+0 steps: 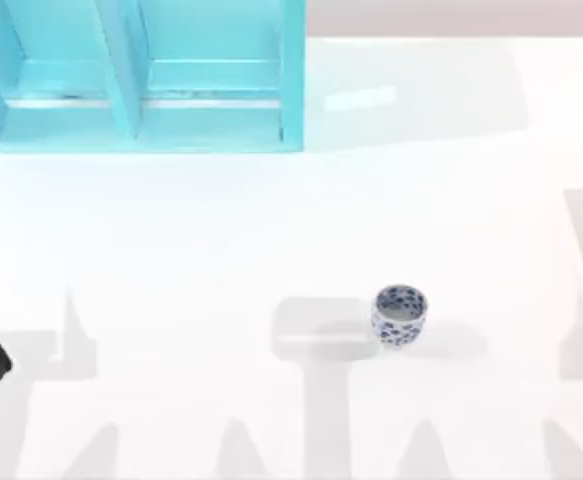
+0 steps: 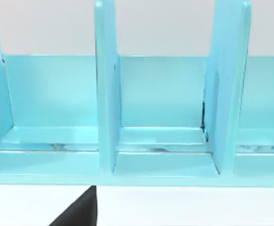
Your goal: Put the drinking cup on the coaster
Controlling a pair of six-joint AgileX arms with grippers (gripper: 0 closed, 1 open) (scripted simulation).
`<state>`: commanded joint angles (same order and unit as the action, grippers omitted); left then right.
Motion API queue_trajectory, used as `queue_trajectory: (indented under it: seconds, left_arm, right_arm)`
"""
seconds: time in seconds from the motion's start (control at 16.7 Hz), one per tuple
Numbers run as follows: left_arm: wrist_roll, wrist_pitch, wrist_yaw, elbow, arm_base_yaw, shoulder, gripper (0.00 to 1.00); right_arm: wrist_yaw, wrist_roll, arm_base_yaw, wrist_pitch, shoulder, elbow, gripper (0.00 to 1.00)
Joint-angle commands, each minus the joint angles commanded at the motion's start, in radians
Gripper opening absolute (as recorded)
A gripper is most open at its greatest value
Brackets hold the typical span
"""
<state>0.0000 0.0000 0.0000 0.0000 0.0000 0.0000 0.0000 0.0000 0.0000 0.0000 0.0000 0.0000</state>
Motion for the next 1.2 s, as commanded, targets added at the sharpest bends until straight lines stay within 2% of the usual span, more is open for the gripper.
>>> queue_trajectory:
  seconds: [0.3, 0.54, 0.84, 1.2]
  left_arm:
    - [0.020, -0.027, 0.008, 0.049, -0.027, 0.054, 1.00]
    - [0.097, -0.143, 0.041, 0.219, -0.122, 0.263, 1.00]
    - [0.237, -0.412, 0.117, 0.537, -0.289, 0.688, 1.00]
    - [0.418, -0.839, 0.226, 1.047, -0.502, 1.301, 1.00]
  right_arm:
    - [0.000, 0.000, 0.000, 0.000, 0.000, 0.000, 1.00]
    - [0.000, 0.000, 0.000, 0.000, 0.000, 0.000, 1.00]
    - [0.000, 0.000, 0.000, 0.000, 0.000, 0.000, 1.00]
    - [0.000, 0.000, 0.000, 0.000, 0.000, 0.000, 1.00]
